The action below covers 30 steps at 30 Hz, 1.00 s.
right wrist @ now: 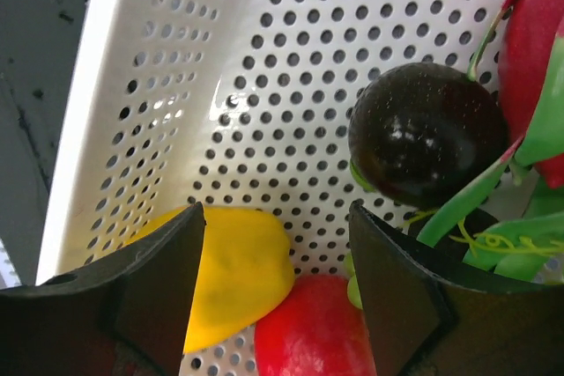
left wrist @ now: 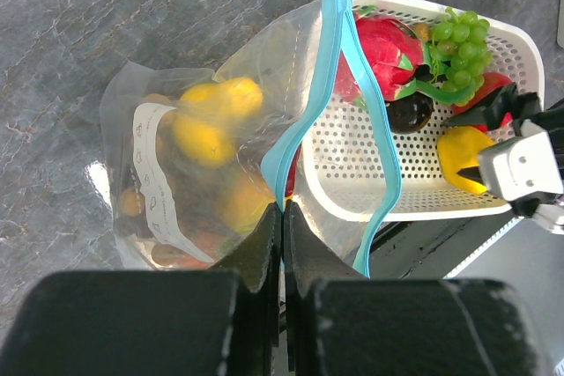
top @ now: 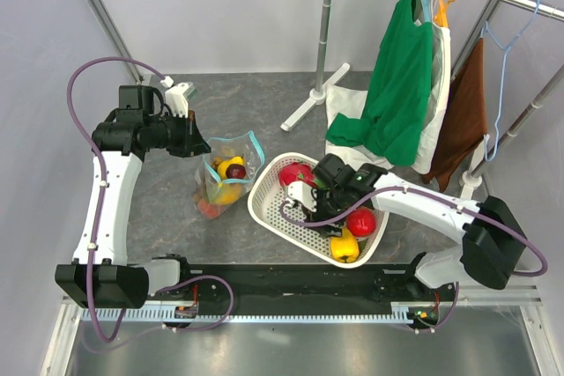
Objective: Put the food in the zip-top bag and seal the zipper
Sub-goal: Pick up the fake fruit from the bin.
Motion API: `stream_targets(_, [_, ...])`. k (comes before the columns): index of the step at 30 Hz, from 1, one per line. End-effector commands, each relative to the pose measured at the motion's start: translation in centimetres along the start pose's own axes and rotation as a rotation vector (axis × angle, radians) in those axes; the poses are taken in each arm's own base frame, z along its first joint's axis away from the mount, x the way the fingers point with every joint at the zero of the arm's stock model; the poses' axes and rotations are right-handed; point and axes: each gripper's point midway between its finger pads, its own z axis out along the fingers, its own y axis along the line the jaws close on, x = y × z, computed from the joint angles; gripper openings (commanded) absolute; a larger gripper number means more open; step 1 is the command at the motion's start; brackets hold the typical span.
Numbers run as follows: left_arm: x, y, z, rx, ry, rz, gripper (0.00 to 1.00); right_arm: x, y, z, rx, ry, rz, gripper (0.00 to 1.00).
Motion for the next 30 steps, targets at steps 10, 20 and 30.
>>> stream_targets(10, [-1.2, -1.4, -0.8, 0.046, -0.052, 0.007, 0.02, 0.3, -6.0, 2.4, 0.285, 0.090, 0.135, 0.83])
stream_targets(20, [-1.0, -1.3, -0.7, 0.046, -0.048, 0.008, 0.02, -3.5, -6.4, 2.4, 0.295, -0.070, 0.072, 0.98])
stream_targets(30, [-0.9, -1.2, -0.7, 0.042, -0.047, 0.010, 0.02, -5.2, -3.8, 2.3, 0.167, -0.104, -0.061, 0.92])
